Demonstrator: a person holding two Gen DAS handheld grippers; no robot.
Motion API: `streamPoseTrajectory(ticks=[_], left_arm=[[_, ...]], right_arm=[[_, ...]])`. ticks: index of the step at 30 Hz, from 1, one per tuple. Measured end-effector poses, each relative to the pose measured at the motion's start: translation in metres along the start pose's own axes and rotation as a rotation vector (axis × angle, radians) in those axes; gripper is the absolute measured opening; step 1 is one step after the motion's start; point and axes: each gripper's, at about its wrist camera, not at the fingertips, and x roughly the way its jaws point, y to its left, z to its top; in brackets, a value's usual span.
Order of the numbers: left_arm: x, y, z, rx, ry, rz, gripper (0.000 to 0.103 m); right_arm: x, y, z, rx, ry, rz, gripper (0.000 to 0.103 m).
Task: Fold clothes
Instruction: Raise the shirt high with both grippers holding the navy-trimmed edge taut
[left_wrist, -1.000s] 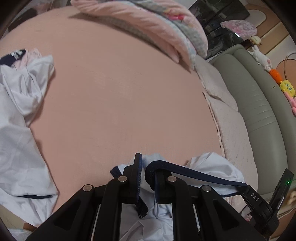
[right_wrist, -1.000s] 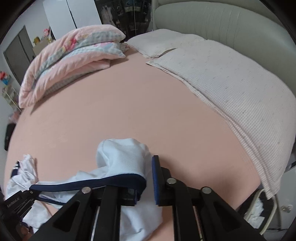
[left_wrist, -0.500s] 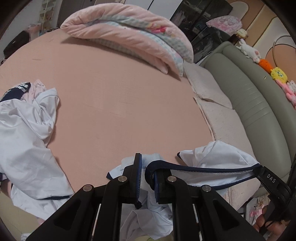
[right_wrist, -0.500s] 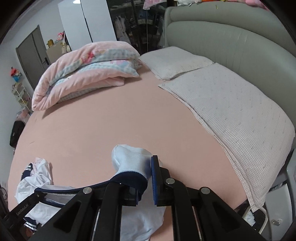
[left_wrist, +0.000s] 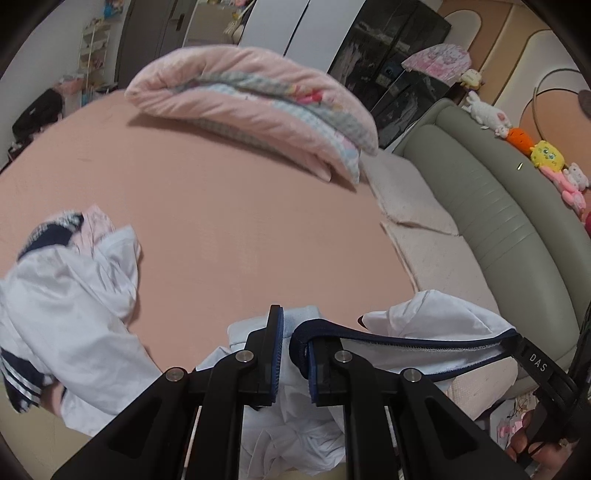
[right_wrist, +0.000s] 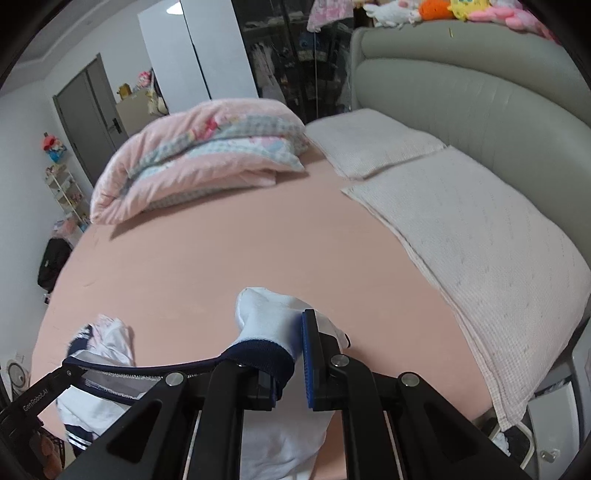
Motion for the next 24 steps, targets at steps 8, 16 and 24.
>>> streamPoseTrajectory(ticks=[8, 16, 24], left_arm=[[-0.048, -0.018, 0.026, 0.034, -0.094, 0.045, 0.009], [-0.109, -0.032, 0.045, 0.056, -0.159, 0.035, 0.009], [-0.154, -0.054, 0.066, 0.139, -0.213, -0.018, 0.009]], right_arm=[[-0.047, 0.02, 0.027, -0.03, -0.069, 0.036, 0.007], [-0.105, 0.037, 0.047, -0.052, -0.161, 0.07, 0.007], [-0.16, 0.045, 0.056, -0.032, -0.235, 0.041, 0.007]])
